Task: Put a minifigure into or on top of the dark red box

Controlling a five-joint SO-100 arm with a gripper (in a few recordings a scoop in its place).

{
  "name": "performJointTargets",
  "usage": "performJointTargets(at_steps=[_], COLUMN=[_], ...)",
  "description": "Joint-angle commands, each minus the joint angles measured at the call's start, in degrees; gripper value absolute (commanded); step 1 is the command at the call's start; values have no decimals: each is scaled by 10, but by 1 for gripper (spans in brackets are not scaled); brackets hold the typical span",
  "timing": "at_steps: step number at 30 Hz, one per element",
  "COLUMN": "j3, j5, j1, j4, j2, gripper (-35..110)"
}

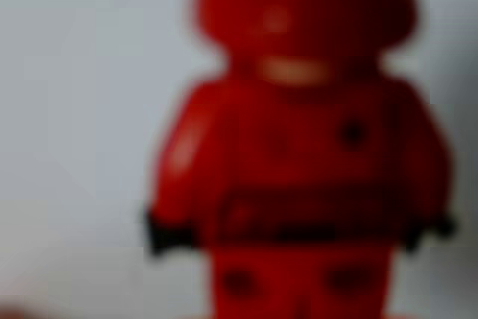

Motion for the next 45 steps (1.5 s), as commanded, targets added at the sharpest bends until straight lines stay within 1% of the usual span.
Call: performJointTargets(at_steps=[1,7,17,20,27,30,35,36,38,42,45], j3=[-58,-162,-390,-460,-679,-738,-791,-802,-813,-814,-807], j5=[-47,-124,-199,-211,-230,-240,-244,-245,-243,-243,-245], j1=[77,197,334,366,421,446,468,469,470,471,463], j4=[16,41,72,76,109,112,112,112,112,112,112], j2=[-24,-112,-336,-407,-587,-642,-706,-715,-729,-737,-726], gripper=[0,0,0,0,0,0,0,1,10,22,25])
